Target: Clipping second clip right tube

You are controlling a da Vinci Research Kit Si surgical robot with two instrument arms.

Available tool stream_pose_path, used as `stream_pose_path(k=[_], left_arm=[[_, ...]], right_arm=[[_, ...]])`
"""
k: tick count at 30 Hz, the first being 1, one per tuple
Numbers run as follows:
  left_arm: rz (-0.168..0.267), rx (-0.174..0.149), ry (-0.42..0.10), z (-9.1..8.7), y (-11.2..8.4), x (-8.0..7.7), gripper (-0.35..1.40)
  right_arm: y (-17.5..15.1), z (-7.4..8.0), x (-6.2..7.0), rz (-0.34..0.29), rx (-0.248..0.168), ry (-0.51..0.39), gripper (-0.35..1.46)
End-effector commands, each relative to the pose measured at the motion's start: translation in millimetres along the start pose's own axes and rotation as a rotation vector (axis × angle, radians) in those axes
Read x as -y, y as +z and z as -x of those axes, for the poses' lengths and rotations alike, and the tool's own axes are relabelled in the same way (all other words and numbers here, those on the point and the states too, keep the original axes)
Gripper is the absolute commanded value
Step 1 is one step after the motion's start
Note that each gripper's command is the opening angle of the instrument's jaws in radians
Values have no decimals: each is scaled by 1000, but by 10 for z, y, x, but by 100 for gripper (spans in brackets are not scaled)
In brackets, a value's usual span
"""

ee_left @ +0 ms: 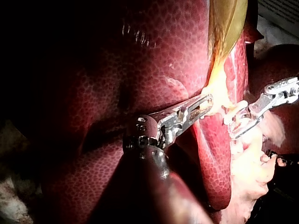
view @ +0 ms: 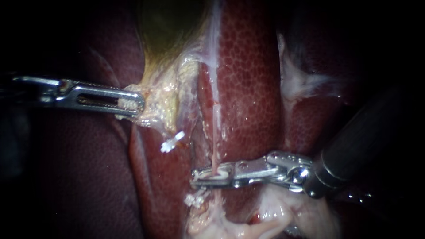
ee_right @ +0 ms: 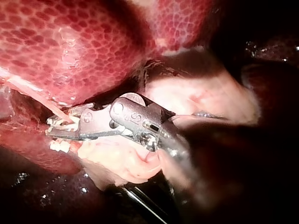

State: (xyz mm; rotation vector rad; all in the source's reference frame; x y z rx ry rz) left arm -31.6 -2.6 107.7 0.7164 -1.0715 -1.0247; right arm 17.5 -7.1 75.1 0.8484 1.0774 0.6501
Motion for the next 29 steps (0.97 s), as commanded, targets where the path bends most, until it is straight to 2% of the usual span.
stream_pose_path(k=[1, 6, 29], left_arm=[[0, 0, 0, 0, 0, 0, -35], [0, 0, 0, 0, 0, 0, -35], [0, 0, 0, 0, 0, 0, -35]], right_arm=[[-1, 0, -1, -6, 3, -2, -33], [-4, -1, -1, -29, 13, 13, -35], [-5, -1, 0, -26, 22, 20, -35]])
